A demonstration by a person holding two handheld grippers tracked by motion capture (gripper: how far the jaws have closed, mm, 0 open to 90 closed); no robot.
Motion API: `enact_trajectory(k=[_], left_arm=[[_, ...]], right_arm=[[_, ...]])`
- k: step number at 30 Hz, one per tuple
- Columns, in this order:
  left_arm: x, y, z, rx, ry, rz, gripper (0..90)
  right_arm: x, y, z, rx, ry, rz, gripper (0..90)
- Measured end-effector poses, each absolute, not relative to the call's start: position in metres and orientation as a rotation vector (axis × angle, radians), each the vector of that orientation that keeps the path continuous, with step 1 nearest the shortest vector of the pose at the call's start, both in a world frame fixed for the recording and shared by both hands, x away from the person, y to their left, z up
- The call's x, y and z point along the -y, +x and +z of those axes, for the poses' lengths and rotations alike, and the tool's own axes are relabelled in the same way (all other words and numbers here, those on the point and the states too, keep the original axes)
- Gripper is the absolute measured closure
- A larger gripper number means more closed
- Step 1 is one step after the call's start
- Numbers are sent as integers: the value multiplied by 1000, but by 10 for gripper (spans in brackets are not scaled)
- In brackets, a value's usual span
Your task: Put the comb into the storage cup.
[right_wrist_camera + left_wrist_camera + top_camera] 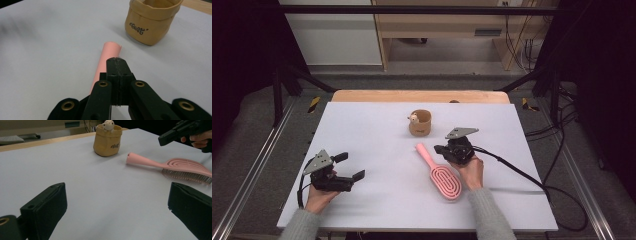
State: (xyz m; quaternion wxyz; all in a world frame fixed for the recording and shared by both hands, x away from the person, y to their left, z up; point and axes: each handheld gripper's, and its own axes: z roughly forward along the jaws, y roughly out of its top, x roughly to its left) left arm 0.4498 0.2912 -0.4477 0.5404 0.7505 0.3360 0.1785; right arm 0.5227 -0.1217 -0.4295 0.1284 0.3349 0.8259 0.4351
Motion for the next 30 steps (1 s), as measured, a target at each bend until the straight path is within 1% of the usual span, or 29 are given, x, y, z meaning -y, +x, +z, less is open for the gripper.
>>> enact_trajectory(k=[14, 30], left_arm=[[-291, 450, -448, -798, 1785, 424, 23], [-290, 450, -448, -797, 1793, 422, 23]], right_arm=[[94, 537, -434, -2443, 955, 1175, 900], [90, 544, -448, -2499, 977, 1048, 900]])
